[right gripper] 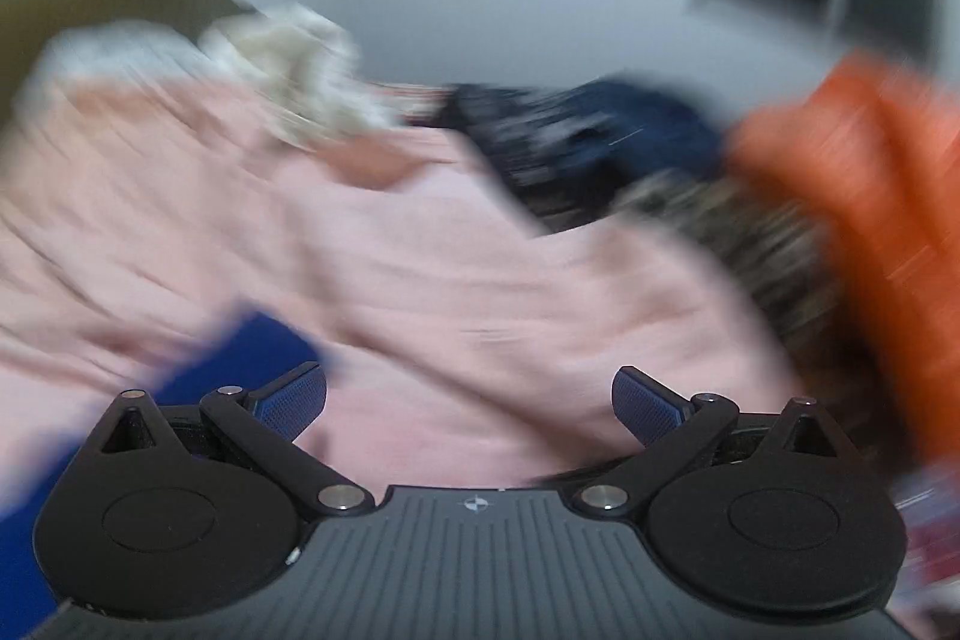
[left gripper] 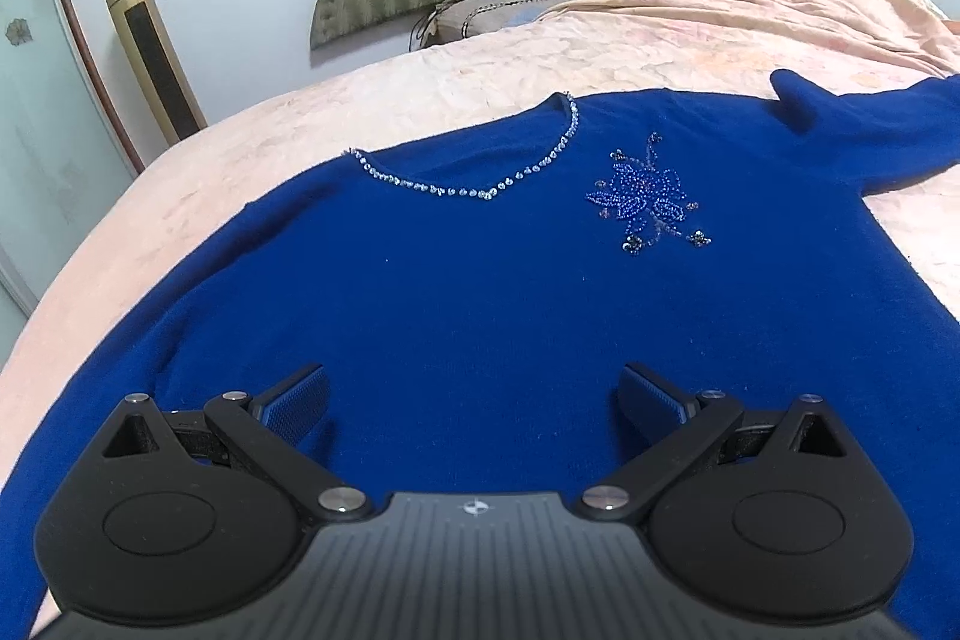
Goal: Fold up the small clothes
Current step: 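Reach to the sweater's sleeve cuff and close the right tool on it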
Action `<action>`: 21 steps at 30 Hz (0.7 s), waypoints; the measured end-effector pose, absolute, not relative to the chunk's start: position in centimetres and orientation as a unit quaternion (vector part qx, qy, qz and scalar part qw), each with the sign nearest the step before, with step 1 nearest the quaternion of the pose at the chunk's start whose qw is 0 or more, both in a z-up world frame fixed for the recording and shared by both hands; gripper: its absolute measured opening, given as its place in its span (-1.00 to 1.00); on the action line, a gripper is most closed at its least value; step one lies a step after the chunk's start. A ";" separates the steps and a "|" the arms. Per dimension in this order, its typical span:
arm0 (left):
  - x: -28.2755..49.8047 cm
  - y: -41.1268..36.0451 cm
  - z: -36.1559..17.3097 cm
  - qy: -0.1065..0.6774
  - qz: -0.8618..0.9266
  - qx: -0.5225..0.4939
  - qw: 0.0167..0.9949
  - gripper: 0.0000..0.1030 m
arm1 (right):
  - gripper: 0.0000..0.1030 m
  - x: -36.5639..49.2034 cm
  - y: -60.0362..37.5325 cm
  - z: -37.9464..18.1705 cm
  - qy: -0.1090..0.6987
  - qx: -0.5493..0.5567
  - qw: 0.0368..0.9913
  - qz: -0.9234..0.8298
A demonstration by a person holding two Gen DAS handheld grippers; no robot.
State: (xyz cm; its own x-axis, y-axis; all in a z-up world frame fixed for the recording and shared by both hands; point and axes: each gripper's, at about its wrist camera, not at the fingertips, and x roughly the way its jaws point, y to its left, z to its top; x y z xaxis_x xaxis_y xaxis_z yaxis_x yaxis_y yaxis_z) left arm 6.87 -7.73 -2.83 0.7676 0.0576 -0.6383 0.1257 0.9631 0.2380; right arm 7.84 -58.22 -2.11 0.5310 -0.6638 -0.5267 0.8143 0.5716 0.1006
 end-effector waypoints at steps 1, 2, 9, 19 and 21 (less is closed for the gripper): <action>6.8 -7.8 -2.7 0.338 -0.018 0.136 0.931 1.00 | 0.99 7.2 -59.0 -2.3 0.203 0.230 0.873 -0.380; 6.8 -7.8 -2.7 0.337 -0.018 0.137 0.931 1.00 | 0.94 7.1 -59.6 -2.6 0.196 0.274 0.876 -0.345; 7.1 -8.0 -2.5 0.335 -0.014 0.145 0.931 1.00 | 0.41 9.7 -61.5 -5.8 0.199 0.415 0.854 -0.245; 7.5 -7.4 -2.5 0.345 -0.004 0.141 0.928 1.00 | -0.80 13.2 -63.3 -6.6 0.185 0.473 0.831 -0.228; 7.4 -7.1 -2.3 0.342 0.001 0.139 0.929 1.00 | -0.80 12.9 -62.9 -6.1 0.180 0.459 0.836 -0.241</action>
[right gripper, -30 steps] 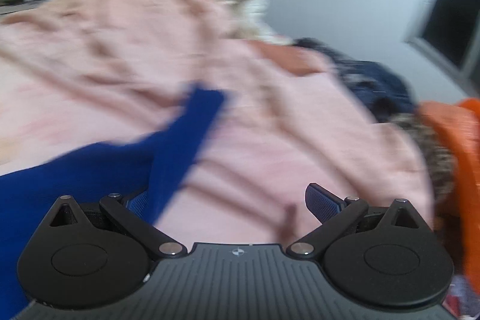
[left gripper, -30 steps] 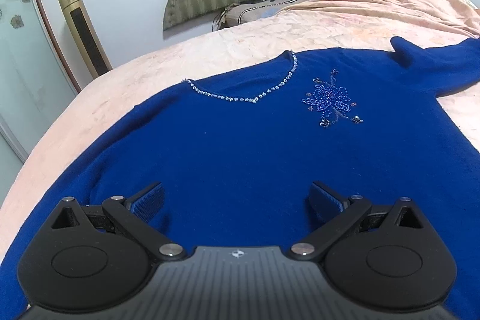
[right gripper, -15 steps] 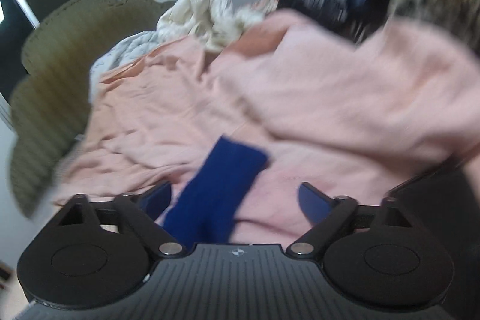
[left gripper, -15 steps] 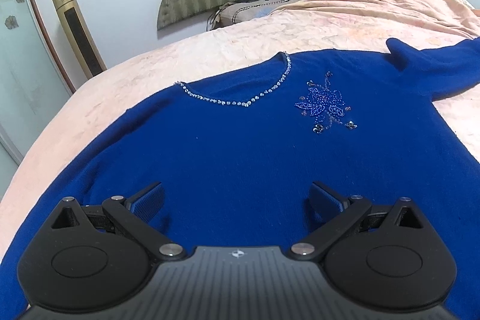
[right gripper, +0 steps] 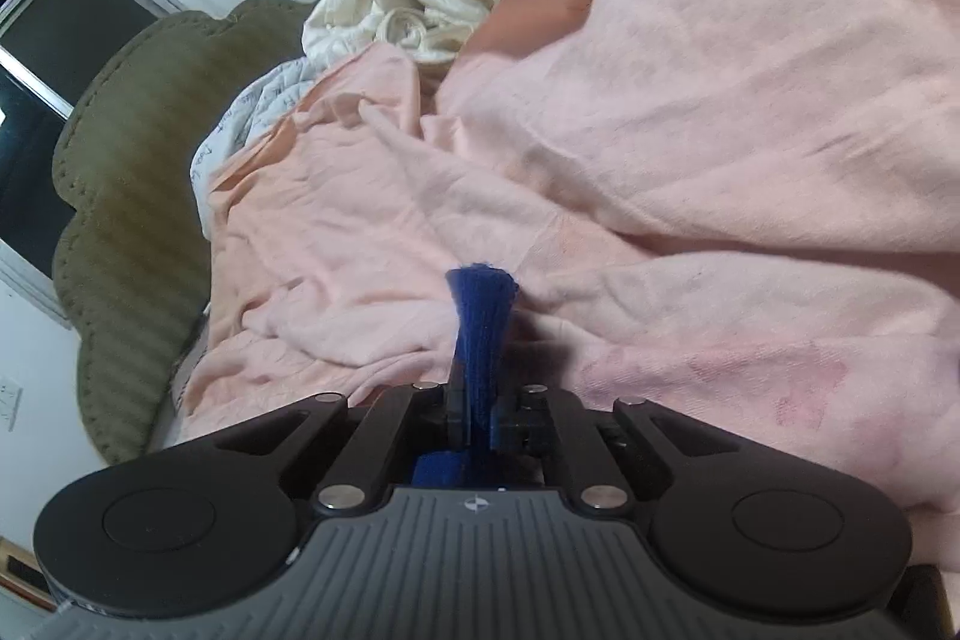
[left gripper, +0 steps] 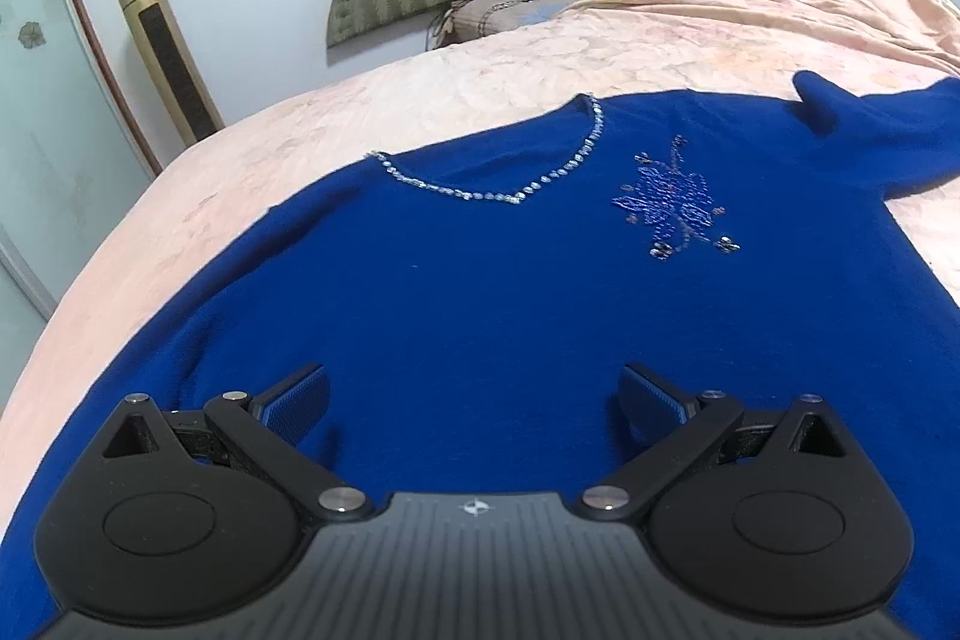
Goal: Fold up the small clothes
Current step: 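Reach to the sweater's sleeve cuff and close the right tool on it, then carry the held sleeve across the sweater body and open the right tool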
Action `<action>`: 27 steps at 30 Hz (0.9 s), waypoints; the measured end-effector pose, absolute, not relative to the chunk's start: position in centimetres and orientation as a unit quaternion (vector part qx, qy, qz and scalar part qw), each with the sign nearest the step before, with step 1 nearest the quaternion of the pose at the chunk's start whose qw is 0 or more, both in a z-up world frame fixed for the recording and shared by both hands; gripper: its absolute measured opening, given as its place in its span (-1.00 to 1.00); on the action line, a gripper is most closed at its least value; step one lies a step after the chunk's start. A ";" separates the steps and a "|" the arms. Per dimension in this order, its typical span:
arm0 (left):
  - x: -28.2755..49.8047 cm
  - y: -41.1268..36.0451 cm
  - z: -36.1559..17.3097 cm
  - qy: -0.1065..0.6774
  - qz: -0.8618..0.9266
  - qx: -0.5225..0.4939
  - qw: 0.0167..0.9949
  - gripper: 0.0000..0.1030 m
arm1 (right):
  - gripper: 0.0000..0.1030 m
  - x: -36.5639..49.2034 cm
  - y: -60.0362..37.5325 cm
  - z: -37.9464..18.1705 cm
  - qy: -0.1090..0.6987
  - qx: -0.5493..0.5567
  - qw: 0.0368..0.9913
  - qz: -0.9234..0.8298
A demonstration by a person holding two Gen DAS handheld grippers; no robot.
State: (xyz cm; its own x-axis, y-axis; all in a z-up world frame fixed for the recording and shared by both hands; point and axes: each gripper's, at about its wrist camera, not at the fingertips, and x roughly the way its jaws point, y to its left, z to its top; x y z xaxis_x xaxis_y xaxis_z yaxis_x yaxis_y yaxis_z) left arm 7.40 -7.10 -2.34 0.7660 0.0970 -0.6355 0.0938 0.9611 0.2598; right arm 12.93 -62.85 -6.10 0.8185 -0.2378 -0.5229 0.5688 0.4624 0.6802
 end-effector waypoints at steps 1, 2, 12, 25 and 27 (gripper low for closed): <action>7.3 -6.9 -2.2 0.340 0.003 0.138 0.930 1.00 | -0.80 12.6 -62.5 -5.7 0.178 0.446 0.841 -0.250; 7.3 -6.7 -2.1 0.339 0.004 0.136 0.931 1.00 | -0.81 12.3 -62.0 -5.1 0.178 0.429 0.847 -0.260; 7.5 -6.2 -1.5 0.345 0.008 0.137 0.929 1.00 | -0.81 10.4 -51.2 0.6 0.185 0.313 0.918 -0.156; 8.1 -2.5 -1.3 0.368 0.052 0.104 0.922 1.00 | -0.80 12.7 -32.9 1.0 0.246 0.284 0.927 0.006; 8.1 -2.0 -1.4 0.367 0.060 0.106 0.922 1.00 | -0.80 13.1 -30.8 1.4 0.251 0.271 0.929 0.019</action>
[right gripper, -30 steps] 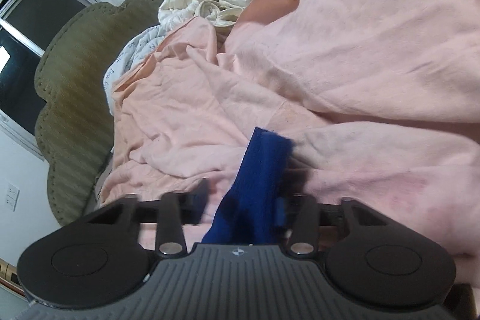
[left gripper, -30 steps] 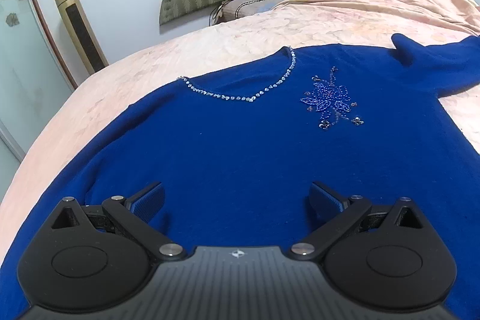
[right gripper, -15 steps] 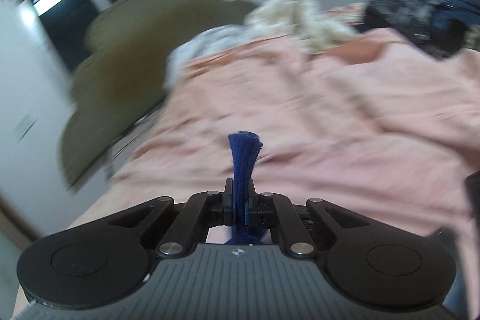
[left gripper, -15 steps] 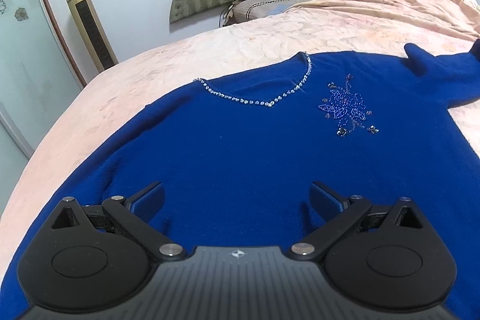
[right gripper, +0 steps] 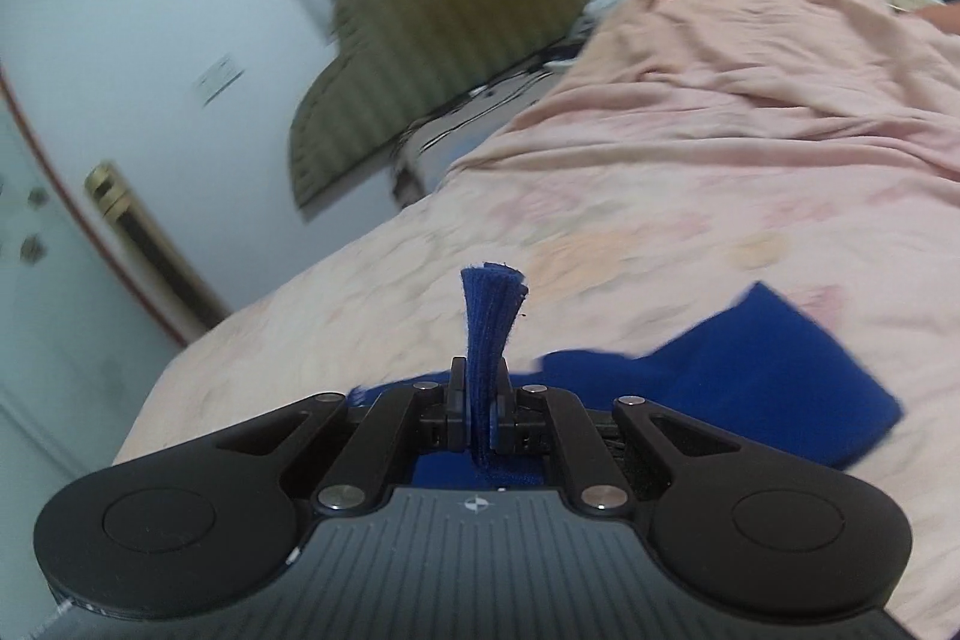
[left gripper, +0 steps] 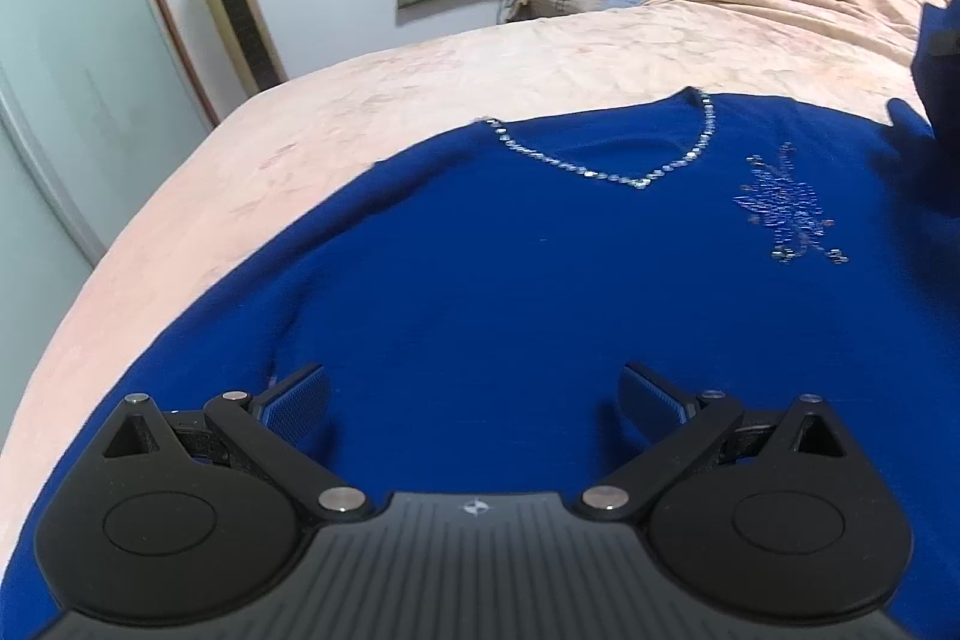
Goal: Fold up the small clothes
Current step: 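Carry the held sleeve across the sweater body and open the right tool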
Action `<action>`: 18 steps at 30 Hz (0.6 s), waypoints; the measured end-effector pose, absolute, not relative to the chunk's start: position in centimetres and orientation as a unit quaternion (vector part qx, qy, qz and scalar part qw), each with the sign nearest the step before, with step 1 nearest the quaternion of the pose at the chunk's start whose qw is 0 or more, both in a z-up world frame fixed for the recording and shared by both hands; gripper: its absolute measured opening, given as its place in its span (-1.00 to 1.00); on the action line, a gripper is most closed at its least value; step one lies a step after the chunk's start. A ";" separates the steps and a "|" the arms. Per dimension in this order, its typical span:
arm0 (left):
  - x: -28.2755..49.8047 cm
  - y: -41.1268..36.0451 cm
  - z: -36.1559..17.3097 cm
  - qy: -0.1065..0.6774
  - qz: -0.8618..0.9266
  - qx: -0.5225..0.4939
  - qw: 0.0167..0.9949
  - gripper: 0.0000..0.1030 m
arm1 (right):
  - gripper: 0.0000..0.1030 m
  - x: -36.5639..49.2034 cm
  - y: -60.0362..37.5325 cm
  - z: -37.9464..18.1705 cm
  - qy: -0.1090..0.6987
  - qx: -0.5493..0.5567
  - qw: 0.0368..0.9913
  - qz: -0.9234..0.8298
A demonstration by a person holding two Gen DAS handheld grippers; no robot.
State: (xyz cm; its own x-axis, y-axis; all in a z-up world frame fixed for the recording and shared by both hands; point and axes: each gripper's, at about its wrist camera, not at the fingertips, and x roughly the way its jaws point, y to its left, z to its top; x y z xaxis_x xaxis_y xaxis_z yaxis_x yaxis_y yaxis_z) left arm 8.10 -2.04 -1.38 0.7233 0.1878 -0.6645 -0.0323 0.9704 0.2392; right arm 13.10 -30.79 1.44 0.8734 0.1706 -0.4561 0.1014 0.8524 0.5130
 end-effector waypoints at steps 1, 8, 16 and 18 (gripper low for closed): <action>8.1 -1.8 -1.4 0.367 0.063 0.107 0.922 1.00 | -0.80 13.2 -29.9 1.6 0.253 0.268 0.929 0.025; 8.0 -0.3 -1.9 0.376 0.072 0.098 0.918 1.00 | -0.80 14.2 -24.4 1.4 0.271 0.264 0.924 0.062; 8.0 1.4 -2.0 0.382 0.080 0.084 0.917 1.00 | -0.80 15.4 -18.5 1.6 0.289 0.276 0.910 0.106; 8.0 1.8 -2.2 0.384 0.082 0.083 0.916 1.00 | -0.80 15.6 -17.1 1.8 0.291 0.274 0.909 0.118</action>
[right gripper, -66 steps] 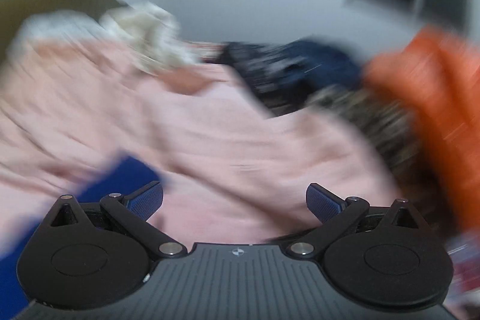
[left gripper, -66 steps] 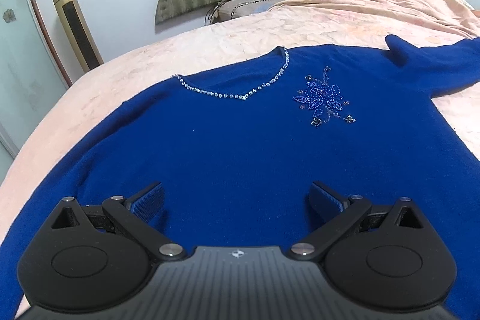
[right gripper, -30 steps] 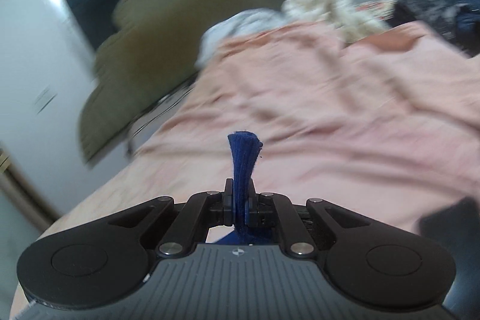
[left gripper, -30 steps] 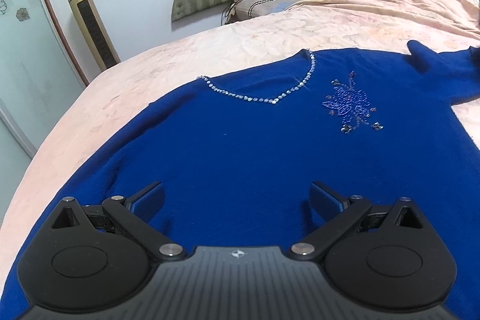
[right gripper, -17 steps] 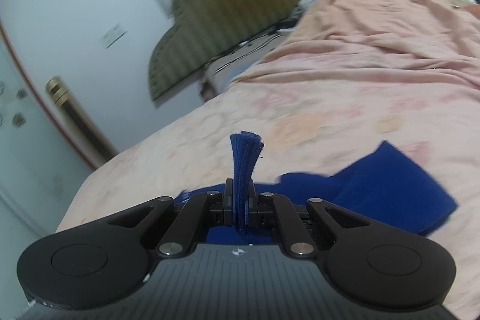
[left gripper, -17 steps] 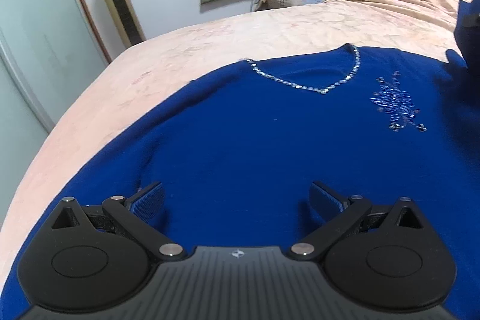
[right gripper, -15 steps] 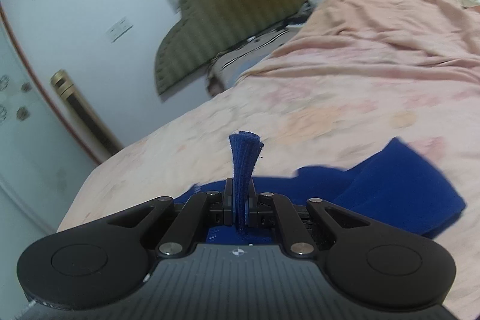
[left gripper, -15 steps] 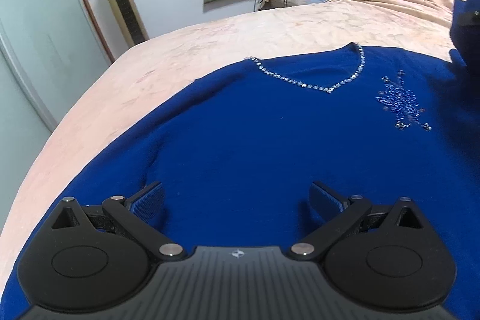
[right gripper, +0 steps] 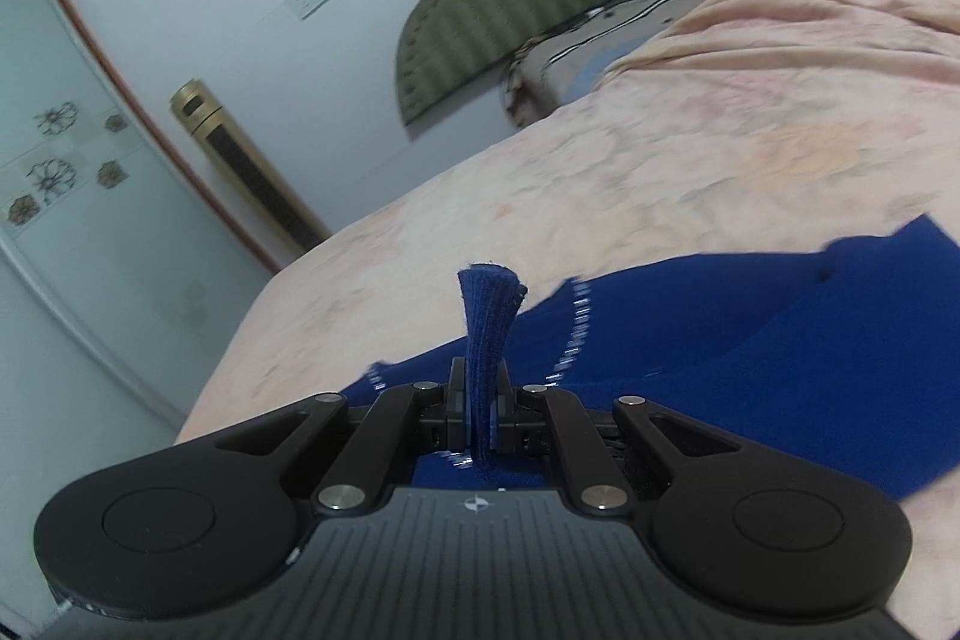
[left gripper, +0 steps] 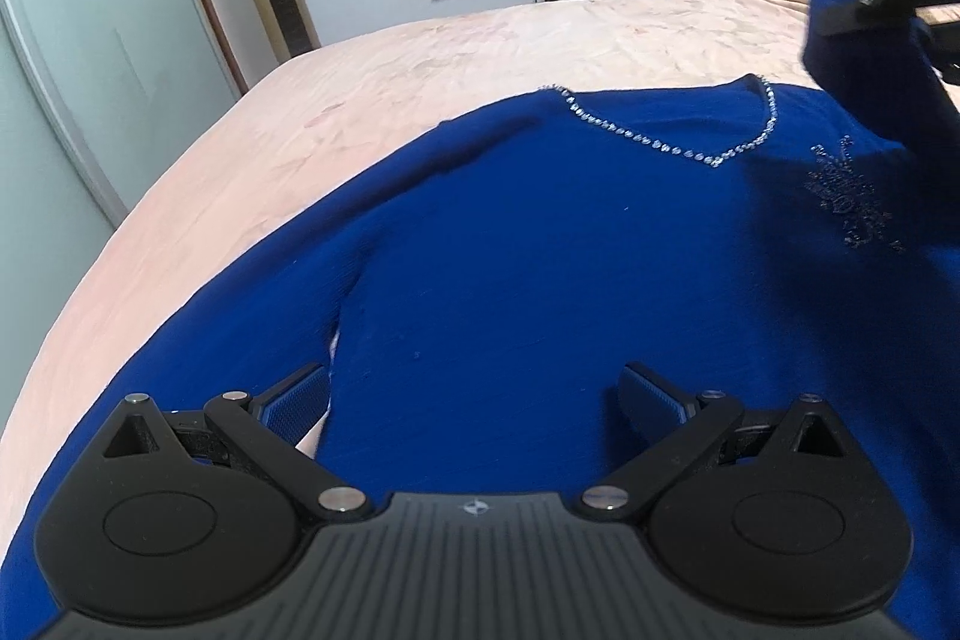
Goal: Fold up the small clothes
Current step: 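Carry the held sleeve across the sweater body and open the right tool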
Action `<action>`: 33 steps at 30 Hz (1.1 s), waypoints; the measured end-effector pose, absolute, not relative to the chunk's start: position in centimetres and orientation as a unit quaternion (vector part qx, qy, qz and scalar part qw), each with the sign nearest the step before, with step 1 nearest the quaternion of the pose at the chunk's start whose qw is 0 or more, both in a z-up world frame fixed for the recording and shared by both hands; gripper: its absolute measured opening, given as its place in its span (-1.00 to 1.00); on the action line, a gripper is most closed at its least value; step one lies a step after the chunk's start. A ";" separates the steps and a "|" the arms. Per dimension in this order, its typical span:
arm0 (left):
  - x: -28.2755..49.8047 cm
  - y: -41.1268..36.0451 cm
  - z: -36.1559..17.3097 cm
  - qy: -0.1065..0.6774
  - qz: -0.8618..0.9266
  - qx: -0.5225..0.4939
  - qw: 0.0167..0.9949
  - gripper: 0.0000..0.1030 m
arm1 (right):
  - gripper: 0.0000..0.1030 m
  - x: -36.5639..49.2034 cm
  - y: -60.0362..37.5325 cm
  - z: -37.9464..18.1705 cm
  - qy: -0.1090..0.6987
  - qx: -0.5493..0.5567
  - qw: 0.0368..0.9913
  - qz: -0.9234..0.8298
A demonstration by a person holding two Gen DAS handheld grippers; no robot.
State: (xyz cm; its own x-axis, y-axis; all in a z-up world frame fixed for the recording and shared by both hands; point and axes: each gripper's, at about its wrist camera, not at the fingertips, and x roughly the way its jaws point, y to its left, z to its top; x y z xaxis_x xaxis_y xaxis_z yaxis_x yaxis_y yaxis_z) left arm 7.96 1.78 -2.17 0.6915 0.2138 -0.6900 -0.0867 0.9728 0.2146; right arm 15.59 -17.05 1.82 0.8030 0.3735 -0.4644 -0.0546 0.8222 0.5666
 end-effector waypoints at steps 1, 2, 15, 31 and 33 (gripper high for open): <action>7.9 2.0 -2.2 0.386 0.083 0.082 0.915 1.00 | -0.80 15.8 -16.3 1.9 0.292 0.271 0.909 0.122; 7.9 2.2 -2.3 0.387 0.085 0.081 0.915 1.00 | -0.80 15.9 -15.5 1.9 0.294 0.269 0.908 0.127; 7.1 5.1 -2.1 0.393 0.098 0.060 0.912 1.00 | -0.80 17.6 -7.2 1.3 0.320 0.254 0.896 0.172; 5.6 8.3 -1.9 0.398 0.121 0.039 0.909 1.00 | -0.80 20.1 2.0 -1.7 0.368 0.189 0.889 0.195; 5.5 8.4 -1.9 0.398 0.124 0.038 0.908 1.00 | -0.80 20.2 2.5 -2.1 0.372 0.190 0.887 0.196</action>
State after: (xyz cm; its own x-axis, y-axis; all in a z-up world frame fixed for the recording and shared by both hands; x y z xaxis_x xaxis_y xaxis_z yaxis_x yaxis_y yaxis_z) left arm 5.48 8.36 -1.91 0.6517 0.2551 -0.7143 -0.1953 0.9664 0.1669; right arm 20.19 2.50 -2.06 0.6464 0.4891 -0.5856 -0.2066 0.8511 0.4827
